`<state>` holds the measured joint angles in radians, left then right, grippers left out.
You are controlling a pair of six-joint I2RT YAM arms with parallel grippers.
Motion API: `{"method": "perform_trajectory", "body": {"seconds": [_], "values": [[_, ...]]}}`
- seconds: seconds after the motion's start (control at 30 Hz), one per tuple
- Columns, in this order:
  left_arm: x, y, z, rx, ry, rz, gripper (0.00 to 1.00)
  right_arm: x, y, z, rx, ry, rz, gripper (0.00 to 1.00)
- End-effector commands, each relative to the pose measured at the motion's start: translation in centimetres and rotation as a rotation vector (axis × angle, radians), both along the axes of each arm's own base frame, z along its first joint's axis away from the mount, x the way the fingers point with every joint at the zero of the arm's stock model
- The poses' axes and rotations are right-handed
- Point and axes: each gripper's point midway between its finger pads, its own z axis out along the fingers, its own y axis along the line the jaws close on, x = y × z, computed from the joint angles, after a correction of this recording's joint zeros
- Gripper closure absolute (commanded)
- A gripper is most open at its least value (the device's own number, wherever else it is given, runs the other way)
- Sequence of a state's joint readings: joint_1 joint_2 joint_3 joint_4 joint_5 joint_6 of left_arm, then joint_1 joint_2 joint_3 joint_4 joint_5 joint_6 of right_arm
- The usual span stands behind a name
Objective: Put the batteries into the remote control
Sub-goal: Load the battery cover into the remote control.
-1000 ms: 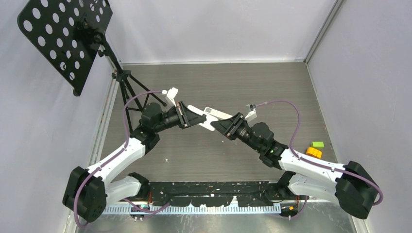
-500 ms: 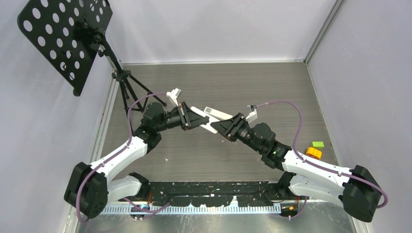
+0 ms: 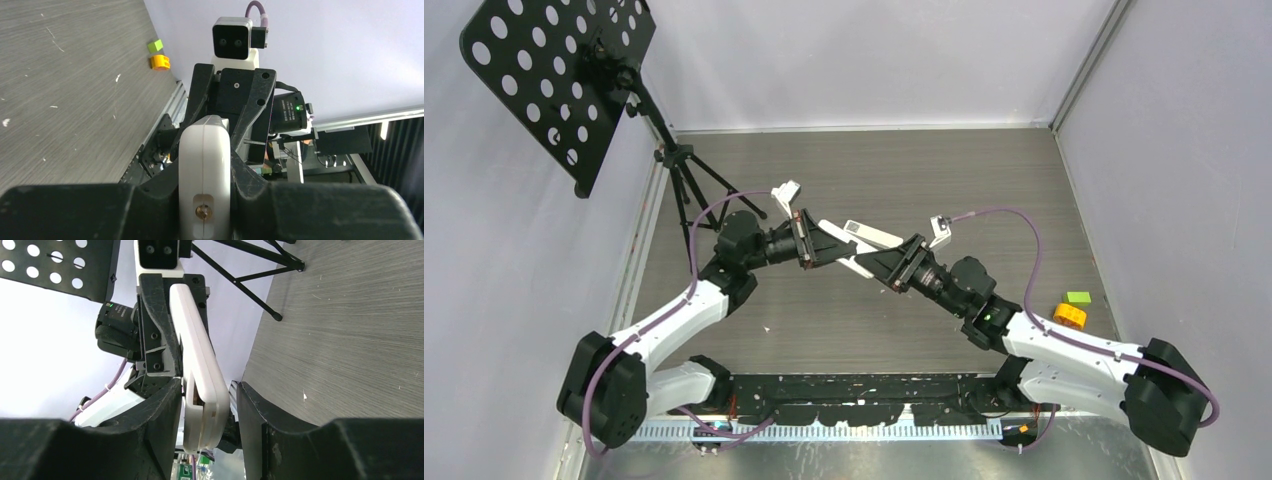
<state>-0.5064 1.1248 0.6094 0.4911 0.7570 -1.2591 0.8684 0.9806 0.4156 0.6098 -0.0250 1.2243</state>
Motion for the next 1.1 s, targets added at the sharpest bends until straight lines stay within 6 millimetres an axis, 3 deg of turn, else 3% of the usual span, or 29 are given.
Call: {"method": "perform_trajectory", "body": {"seconds": [0.0, 0.27, 0.53, 0.7, 1.07], "values": [[-0.6, -0.2, 2.7, -0.083, -0.051, -0.062, 1.0, -0.7, -0.9, 1.7, 0.02, -0.082, -0.006, 0.5], [0.4, 0.2, 2.3, -0.126, 0.073, -0.048, 1.0, -1.0, -1.5, 2.7, 0.058, -0.111, -0.017, 0.5], [0.4, 0.3, 2.5, -0.141, 0.08, -0.051, 1.0, -0.1, -1.5, 1.7, 0.063, -0.063, -0.056, 0.73], [0.2, 0.3, 3.0, -0.149, 0.058, -0.059, 1.0, 0.1, -1.1, 1.1, 0.068, -0.041, -0.049, 0.8], [0.3, 0.3, 1.8, -0.11, 0.026, -0.063, 1.0, 0.3, -1.7, 2.2, 0.095, -0.028, -0.068, 0.46]]}}
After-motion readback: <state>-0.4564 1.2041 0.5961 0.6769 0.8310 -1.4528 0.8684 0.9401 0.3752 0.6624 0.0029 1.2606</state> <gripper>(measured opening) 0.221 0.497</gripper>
